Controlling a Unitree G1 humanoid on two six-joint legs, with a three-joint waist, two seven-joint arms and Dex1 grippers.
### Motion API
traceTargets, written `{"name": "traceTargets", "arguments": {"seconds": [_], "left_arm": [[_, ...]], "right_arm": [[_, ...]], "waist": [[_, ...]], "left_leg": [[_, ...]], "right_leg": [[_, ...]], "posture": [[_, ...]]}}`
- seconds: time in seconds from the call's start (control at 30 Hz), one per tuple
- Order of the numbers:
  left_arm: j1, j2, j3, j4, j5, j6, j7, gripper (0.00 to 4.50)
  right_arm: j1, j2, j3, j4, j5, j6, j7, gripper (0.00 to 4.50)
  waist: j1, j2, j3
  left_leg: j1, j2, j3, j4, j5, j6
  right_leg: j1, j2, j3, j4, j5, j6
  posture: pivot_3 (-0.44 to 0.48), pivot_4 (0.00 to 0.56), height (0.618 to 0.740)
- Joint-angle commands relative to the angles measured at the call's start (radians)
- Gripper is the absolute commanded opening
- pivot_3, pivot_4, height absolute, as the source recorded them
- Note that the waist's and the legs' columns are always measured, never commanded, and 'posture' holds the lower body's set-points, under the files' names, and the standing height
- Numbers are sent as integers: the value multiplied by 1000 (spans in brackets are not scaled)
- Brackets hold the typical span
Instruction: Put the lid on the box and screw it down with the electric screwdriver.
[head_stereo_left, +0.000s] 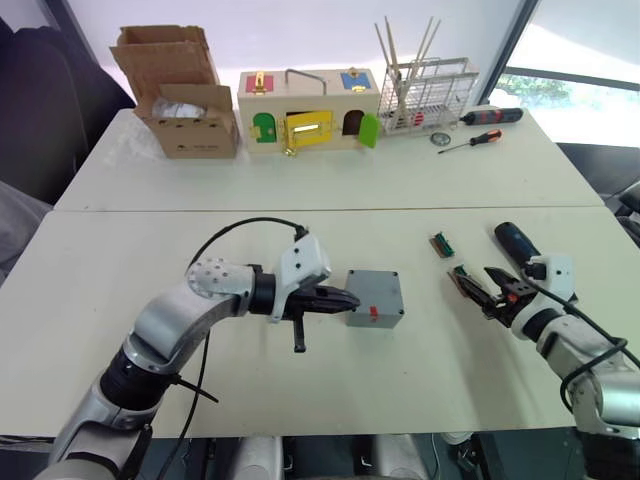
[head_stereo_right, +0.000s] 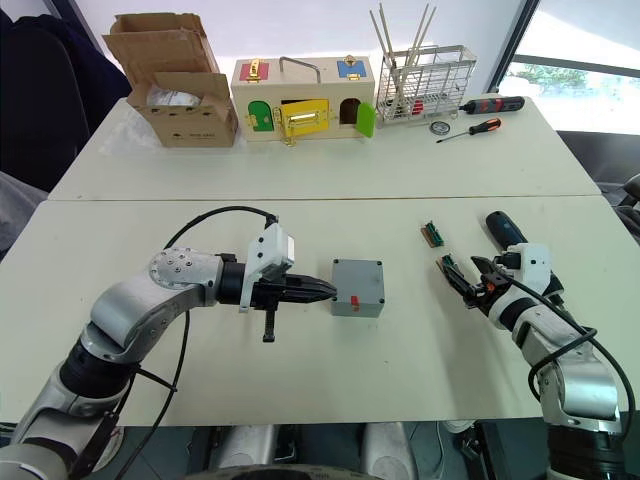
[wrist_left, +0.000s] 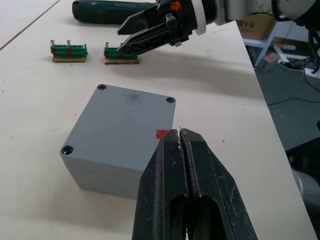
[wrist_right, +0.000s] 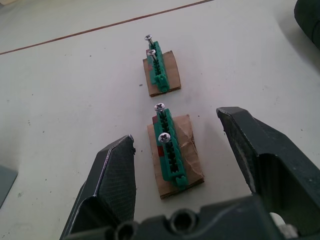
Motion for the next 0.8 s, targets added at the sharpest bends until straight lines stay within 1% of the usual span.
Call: {"name": "traceTargets", "arguments": {"seconds": [0.03, 0.07, 0.13, 0.2, 0.23, 0.53, 0.8], "left_arm": [[-11, 4, 10, -39, -14, -4, 5, 0], [-11, 4, 9, -39, -14, -3, 7, 0], [-11, 2, 6, -38, -13, -4, 9, 0], [-12, 2, 6, -35, -13, -6, 11, 0], [-13, 2, 6, -33, -12, -7, 11, 0], [-18, 4, 7, -15, -4, -17, 16, 0], [-18, 0, 2, -8, 1, -25, 17, 0]], "right_arm": [[-14, -1, 2, -9, -8, -25, 6, 2338], [-16, -1, 3, -7, -10, -27, 6, 1969], [-21, -2, 10, -2, -16, -30, 8, 956], [-26, 0, 18, 4, -19, -30, 9, 106], [-28, 1, 20, 7, -21, -29, 9, 43], [-39, 2, 8, 15, -16, -41, 4, 43], [-19, 3, -52, -63, 32, -13, -12, 43]], "waist": [[0, 0, 0], [0, 0, 0], [0, 0, 0], [0, 0, 0], [0, 0, 0], [0, 0, 0], [0, 1, 0]], "left_leg": [[0, 0, 0, 0, 0, 0], [0, 0, 0, 0, 0, 0], [0, 0, 0, 0, 0, 0], [0, 0, 0, 0, 0, 0], [0, 0, 0, 0, 0, 0], [0, 0, 0, 0, 0, 0], [0, 0, 0, 0, 0, 0]], "right_leg": [[0, 0, 0, 0, 0, 0], [0, 0, 0, 0, 0, 0], [0, 0, 0, 0, 0, 0], [0, 0, 0, 0, 0, 0], [0, 0, 0, 0, 0, 0], [0, 0, 0, 0, 0, 0], [0, 0, 0, 0, 0, 0]], "posture": [[0, 150, 728], [0, 150, 728], [0, 150, 728], [0, 150, 728], [0, 150, 728], [0, 150, 728], [0, 150, 728]]}}
